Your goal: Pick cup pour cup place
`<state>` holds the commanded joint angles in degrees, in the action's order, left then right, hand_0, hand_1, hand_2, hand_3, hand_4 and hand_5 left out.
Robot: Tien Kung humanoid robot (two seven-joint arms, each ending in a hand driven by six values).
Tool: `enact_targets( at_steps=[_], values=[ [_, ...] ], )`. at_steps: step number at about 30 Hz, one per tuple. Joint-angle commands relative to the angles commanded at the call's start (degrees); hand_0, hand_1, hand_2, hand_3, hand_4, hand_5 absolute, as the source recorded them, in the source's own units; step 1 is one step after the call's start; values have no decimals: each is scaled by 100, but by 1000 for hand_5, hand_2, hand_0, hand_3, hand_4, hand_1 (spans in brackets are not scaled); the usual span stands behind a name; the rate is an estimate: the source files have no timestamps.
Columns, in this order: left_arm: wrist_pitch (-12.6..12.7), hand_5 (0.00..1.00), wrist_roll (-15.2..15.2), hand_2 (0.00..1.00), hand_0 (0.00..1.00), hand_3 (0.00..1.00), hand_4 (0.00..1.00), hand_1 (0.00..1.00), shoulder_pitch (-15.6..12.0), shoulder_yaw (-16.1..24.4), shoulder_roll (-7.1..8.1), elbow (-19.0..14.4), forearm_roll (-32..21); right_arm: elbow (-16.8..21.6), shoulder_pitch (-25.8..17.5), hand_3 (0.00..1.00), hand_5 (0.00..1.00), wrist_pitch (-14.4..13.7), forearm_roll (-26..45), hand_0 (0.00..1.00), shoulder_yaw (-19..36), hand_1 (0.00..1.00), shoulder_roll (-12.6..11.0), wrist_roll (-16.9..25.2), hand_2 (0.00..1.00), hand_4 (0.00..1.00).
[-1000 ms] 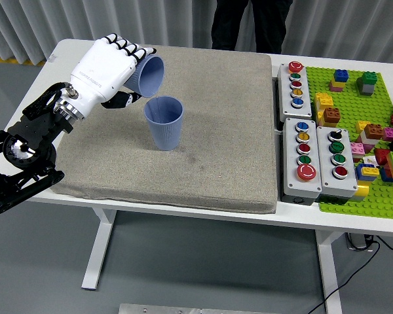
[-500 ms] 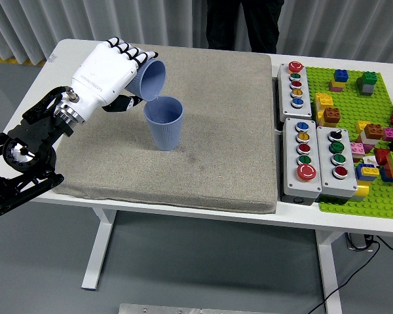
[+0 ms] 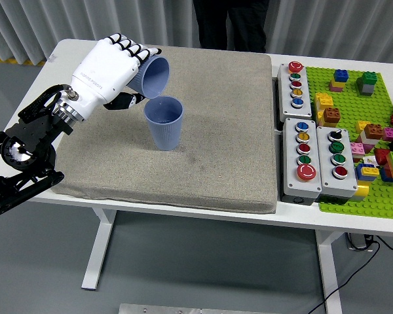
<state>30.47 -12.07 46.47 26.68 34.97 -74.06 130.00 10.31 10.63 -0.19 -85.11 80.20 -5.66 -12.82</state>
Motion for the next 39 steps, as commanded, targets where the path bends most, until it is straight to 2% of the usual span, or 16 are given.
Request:
enact_targets(
  at_steps=[6,9,12,16,17,18,22,27,33,36,39],
  values=[
    [92,89,72,631,659,632,623,623,-25,47,-14,21,0,0,6,599,183,-2,7,694,5,681,-2,3,615,17],
    [132,89,249,631,659,632,623,623,-32,67,-1,61,-163,0,12,599,183,2,-7,694,13,681,-3,0,615,17],
    [130,90,624,633,658,625,624,621,-49,113,17,205,-875,0,19,599,180,3,0,694,5,681,-6,2,616,11],
    [90,90,875,633,658,625,624,621,-89,215,20,333,-1686,0,23,599,180,-2,9,694,6,681,-5,2,616,11],
    [56,87,1024,631,657,621,625,620,-116,273,27,372,-1909,0,25,599,178,-1,3,694,10,681,-4,2,616,10],
    [11,87,1201,631,657,621,625,620,-159,368,40,396,-2170,0,32,599,178,-3,4,694,11,681,-5,3,616,10],
    [-53,87,1534,631,657,621,625,620,-238,518,56,378,-3101,0,45,599,178,-5,5,694,18,681,-5,4,616,10],
    [-222,87,1853,627,656,614,628,617,-308,588,63,304,-4241,0,53,599,181,-7,12,694,16,681,-5,3,616,10],
    [-576,87,2169,611,647,605,628,608,-443,814,52,158,-5730,0,58,599,185,-5,-2,694,20,681,-3,4,616,9],
    [-792,87,2360,612,649,600,629,614,-655,1123,-27,130,-6475,0,52,599,182,-6,4,694,17,681,0,3,616,8],
    [-732,87,2475,612,649,600,629,614,-808,1322,-124,206,-7183,0,46,599,182,-5,-5,694,22,681,2,2,616,8]
  ],
)
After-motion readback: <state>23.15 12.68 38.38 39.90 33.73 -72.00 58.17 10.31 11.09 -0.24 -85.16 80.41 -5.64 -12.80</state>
